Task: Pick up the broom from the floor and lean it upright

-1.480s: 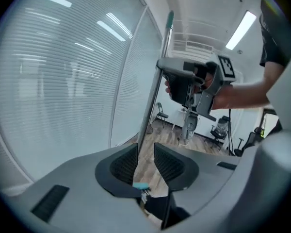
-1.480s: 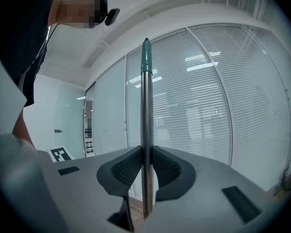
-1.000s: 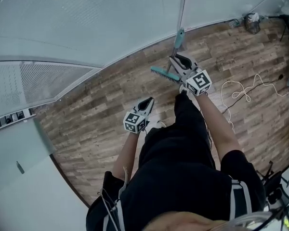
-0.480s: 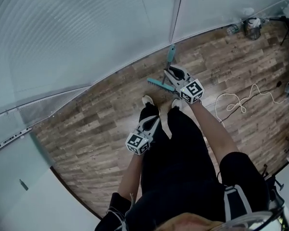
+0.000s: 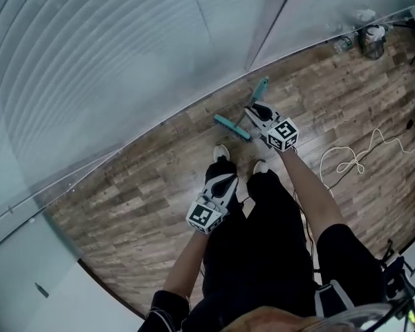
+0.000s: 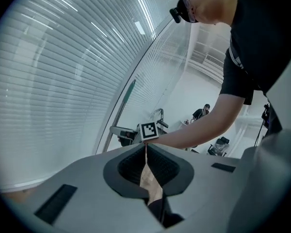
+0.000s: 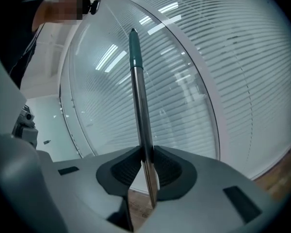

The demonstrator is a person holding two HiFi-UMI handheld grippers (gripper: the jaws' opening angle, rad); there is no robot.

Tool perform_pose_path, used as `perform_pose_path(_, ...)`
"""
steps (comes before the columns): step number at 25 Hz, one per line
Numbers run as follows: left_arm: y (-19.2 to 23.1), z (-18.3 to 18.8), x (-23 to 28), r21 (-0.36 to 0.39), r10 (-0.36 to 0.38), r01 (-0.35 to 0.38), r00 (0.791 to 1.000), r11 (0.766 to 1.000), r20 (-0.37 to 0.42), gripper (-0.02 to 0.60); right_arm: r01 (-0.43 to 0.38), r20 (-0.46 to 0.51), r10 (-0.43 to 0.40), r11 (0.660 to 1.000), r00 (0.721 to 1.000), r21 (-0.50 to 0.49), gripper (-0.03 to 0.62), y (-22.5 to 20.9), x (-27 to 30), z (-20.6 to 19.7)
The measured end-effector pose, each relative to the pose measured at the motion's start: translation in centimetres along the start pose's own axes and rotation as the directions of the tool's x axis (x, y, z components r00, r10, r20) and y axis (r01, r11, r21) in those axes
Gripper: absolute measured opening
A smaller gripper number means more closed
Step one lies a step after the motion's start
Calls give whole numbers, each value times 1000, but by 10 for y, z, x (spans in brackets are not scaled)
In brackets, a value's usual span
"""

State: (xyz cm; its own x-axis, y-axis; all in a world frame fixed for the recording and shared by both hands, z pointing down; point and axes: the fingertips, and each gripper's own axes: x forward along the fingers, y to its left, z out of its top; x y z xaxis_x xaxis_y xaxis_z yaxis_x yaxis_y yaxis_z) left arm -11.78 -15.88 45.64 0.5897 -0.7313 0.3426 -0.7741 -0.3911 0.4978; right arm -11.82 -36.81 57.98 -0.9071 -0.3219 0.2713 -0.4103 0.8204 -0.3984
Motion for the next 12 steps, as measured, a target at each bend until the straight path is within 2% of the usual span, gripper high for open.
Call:
perform_pose_path(3, 35, -5, 17, 42, -15, 13, 999, 999, 40, 28, 30, -31, -30, 1000, 999, 1, 83, -37, 25, -31)
perform_pose_path(7, 58, 2, 35, -48, -10, 15, 995, 999, 96, 28, 75, 0, -75, 997, 997, 5, 83, -75, 44, -41)
perform_pose_path(12, 65, -17, 48, 27, -29, 28, 999, 999, 30, 28, 148, 88, -152, 987, 984, 55, 83, -121, 65, -27)
